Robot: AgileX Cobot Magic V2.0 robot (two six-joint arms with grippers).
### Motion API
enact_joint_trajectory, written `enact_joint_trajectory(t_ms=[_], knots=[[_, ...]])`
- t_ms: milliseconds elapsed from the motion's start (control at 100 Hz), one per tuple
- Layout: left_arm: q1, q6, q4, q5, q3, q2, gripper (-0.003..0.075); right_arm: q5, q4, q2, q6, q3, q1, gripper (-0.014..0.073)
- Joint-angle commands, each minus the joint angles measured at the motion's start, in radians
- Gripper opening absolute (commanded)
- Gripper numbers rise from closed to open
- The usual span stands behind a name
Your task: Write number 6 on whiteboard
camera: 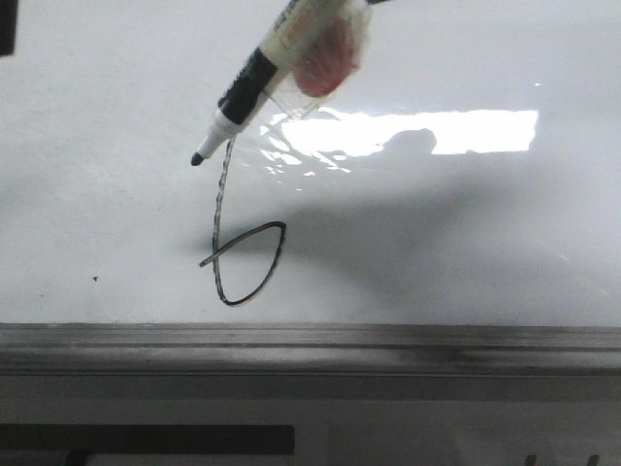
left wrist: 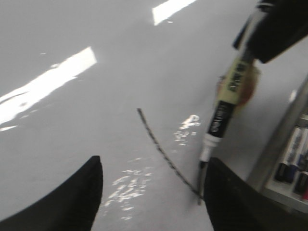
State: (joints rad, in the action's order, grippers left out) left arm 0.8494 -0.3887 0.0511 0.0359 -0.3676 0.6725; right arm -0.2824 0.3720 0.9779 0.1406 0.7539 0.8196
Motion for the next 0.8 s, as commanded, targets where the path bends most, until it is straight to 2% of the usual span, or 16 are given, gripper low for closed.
enact_joint_trajectory(t_ms=[0,100,210,420,470,610,760,790], knots=[[0.088,0.003,-0.023,0.093,-0.032,0.062,0.0419,0.038,-0.004,-0.004,0.012,0.03,0.005,-0.0053],[0.146,0.003,-0.031,0.184,-0.032,0.142,0.0419,0.032,-0.004,0.005,0.012,0.03,0.025,-0.0053],[0.153,0.003,-0.028,0.272,-0.032,0.231,0.0419,0.036,-0.002,0.005,0.012,0.03,0.056,-0.0053],[0.153,0.003,-0.027,0.307,-0.032,0.317,0.0417,0.032,0.005,0.005,0.012,0.03,0.073,-0.0053],[0.153,0.003,-0.027,0.307,-0.032,0.322,0.0396,0.032,0.011,0.005,0.012,0.03,0.073,-0.0053],[0.153,0.003,-0.027,0.328,-0.032,0.346,0.0242,0.021,0.026,0.005,0.012,0.03,0.073,-0.0053],[0.153,0.003,-0.027,0.356,-0.032,0.352,-0.0018,0.015,0.026,0.005,0.012,0.03,0.073,-0.0053],[0.153,0.003,-0.027,0.356,-0.032,0.352,-0.0016,0.015,0.026,0.005,0.012,0.03,0.073,-0.0053]])
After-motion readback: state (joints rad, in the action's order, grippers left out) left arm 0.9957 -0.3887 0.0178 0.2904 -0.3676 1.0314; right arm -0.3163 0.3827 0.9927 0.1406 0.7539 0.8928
